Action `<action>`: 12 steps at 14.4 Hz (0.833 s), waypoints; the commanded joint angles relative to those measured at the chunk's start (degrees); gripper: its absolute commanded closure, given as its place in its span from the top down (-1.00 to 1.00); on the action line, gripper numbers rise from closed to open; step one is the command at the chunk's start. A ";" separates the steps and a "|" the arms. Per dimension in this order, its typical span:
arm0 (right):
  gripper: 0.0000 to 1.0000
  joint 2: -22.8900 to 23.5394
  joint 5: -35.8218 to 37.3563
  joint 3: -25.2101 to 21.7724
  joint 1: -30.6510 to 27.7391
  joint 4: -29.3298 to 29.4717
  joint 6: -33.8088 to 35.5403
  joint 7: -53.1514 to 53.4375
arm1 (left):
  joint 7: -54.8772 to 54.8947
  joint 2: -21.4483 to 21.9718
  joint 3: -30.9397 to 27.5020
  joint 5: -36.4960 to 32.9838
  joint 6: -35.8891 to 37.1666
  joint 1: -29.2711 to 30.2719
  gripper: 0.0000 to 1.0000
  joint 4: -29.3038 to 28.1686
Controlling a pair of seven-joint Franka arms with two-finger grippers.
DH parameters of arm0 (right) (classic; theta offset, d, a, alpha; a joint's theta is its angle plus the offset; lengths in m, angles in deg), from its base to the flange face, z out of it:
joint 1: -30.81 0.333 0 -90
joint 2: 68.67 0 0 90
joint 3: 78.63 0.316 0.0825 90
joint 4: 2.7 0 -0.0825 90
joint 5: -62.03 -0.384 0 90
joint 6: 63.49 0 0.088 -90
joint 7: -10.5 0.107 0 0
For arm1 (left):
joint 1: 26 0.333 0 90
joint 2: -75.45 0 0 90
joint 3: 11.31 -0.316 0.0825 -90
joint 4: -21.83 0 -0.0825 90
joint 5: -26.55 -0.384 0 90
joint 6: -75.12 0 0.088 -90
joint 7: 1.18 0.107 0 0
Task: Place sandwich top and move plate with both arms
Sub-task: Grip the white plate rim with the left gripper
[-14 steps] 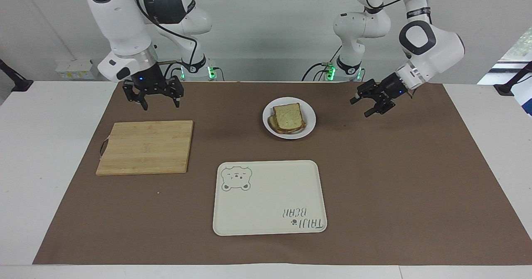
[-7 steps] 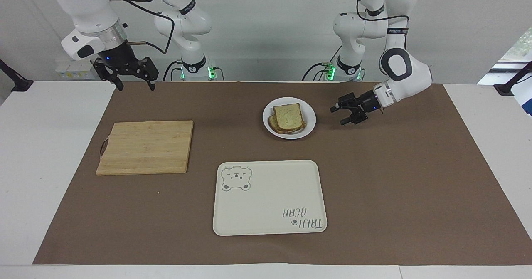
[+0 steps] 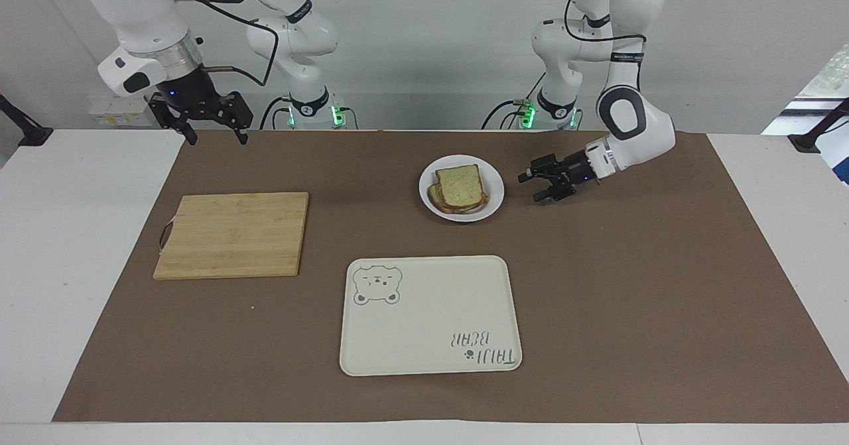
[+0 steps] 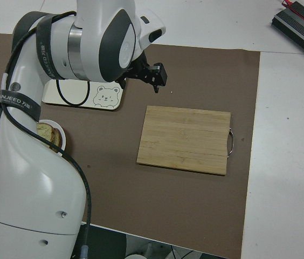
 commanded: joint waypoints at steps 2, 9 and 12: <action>1.00 0.12 0.03 0.48 -0.55 0.52 0.44 0.98 | 2.80 -0.28 -0.61 5.40 -1.11 -2.73 0.73 -1.49; 1.00 0.12 0.03 0.48 -0.55 0.43 0.44 1.07 | 2.97 0.69 -0.61 5.59 -0.75 -4.93 0.32 -3.25; 1.00 0.12 0.03 0.48 -0.55 0.43 0.44 1.07 | 2.97 0.60 -0.61 5.59 -1.02 -6.42 0.23 -3.78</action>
